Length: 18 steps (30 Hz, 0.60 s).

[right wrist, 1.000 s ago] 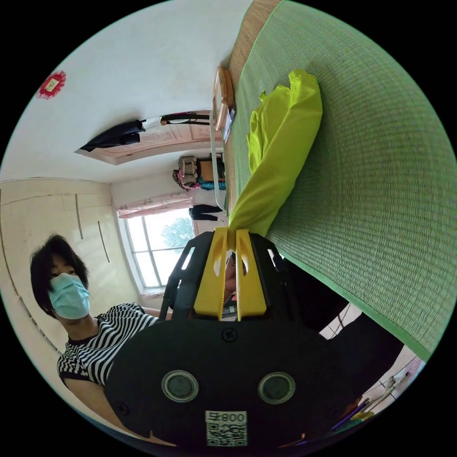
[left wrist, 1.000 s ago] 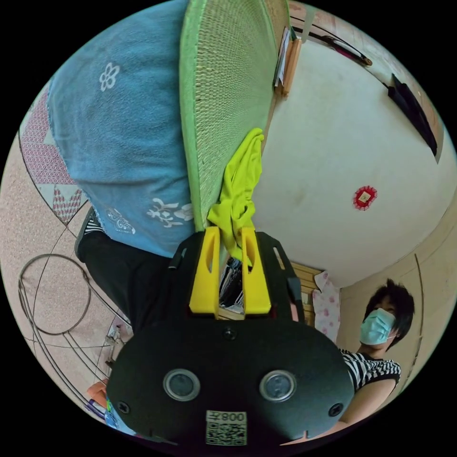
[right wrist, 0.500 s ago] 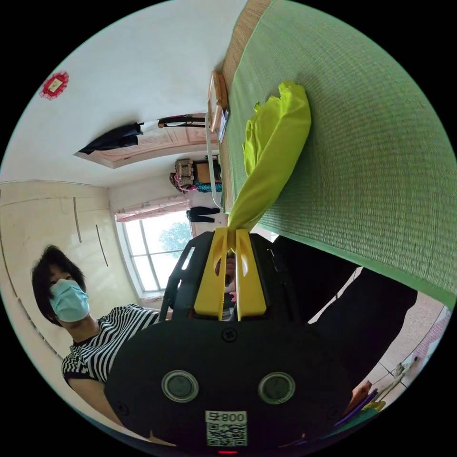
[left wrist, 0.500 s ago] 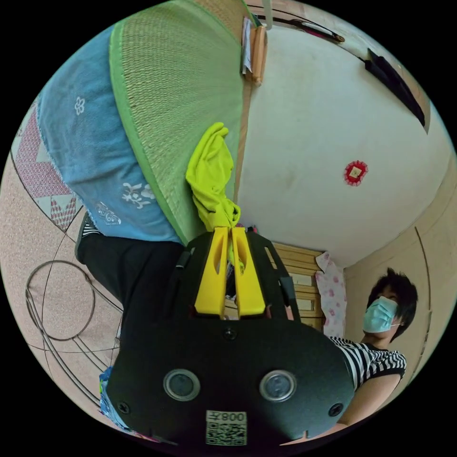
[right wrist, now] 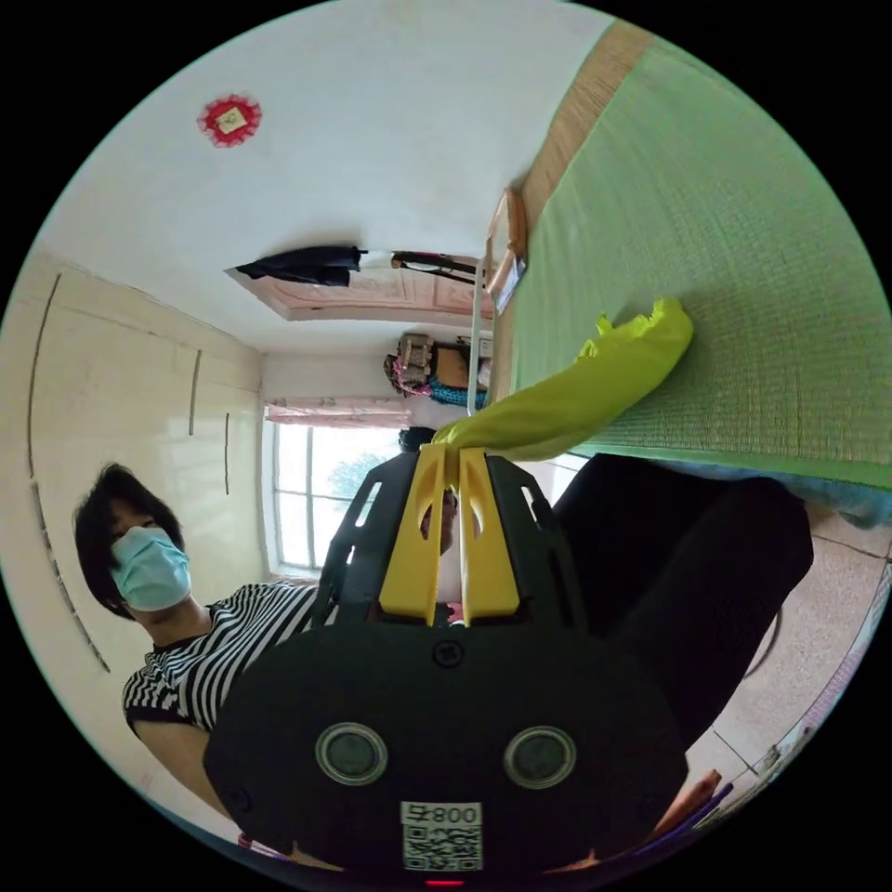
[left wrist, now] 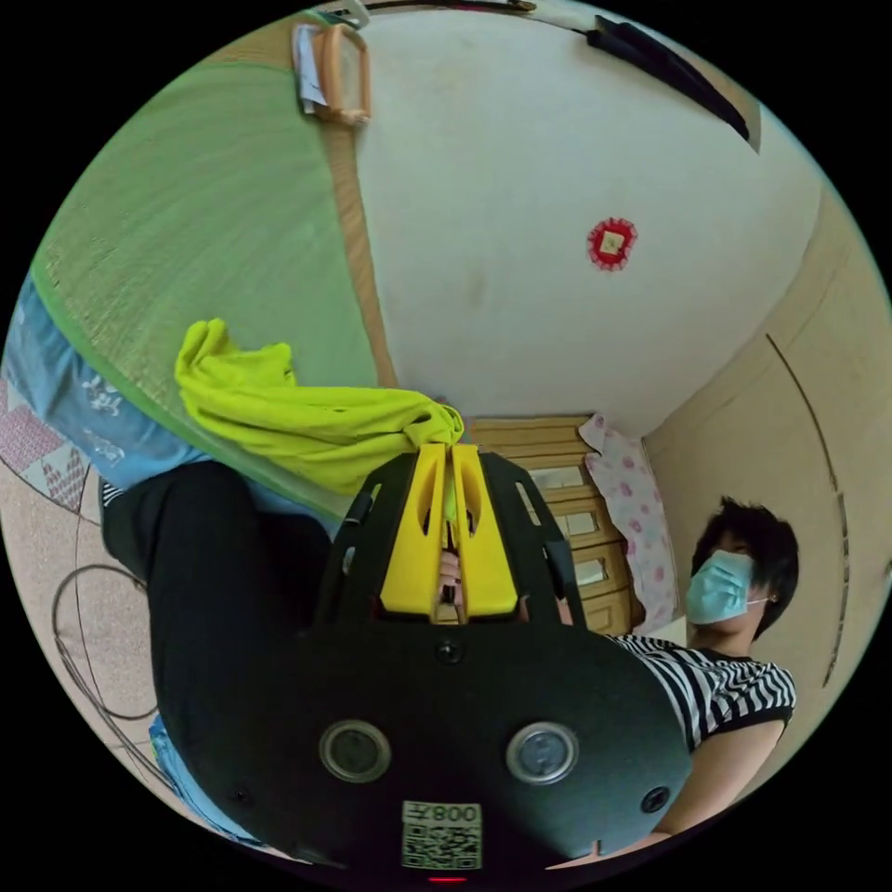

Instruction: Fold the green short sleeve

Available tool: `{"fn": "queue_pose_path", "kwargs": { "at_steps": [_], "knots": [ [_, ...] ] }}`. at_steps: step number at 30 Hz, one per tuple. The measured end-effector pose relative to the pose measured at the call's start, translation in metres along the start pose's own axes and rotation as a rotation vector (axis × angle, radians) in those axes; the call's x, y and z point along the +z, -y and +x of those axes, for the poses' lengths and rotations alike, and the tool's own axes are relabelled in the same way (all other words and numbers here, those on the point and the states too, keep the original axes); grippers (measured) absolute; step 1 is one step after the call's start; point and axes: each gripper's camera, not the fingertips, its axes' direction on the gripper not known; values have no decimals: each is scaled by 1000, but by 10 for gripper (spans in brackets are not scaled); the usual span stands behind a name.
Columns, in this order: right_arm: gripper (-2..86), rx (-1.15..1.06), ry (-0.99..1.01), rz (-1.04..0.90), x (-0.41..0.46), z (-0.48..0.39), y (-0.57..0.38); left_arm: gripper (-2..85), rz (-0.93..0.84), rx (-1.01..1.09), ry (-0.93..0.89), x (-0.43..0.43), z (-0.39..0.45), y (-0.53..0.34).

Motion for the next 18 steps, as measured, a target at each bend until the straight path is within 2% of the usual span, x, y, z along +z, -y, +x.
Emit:
{"fn": "queue_pose_path", "kwargs": {
  "at_steps": [9, 18],
  "knots": [
    [18, -159, 15, 198, -93, -15, -96, 10, -195, 116, -117, 109, 47, 19],
    [18, -203, -99, 400, -224, 5, -128, 9, -454, 180, -102, 319, 63, 79]
  ]
}}
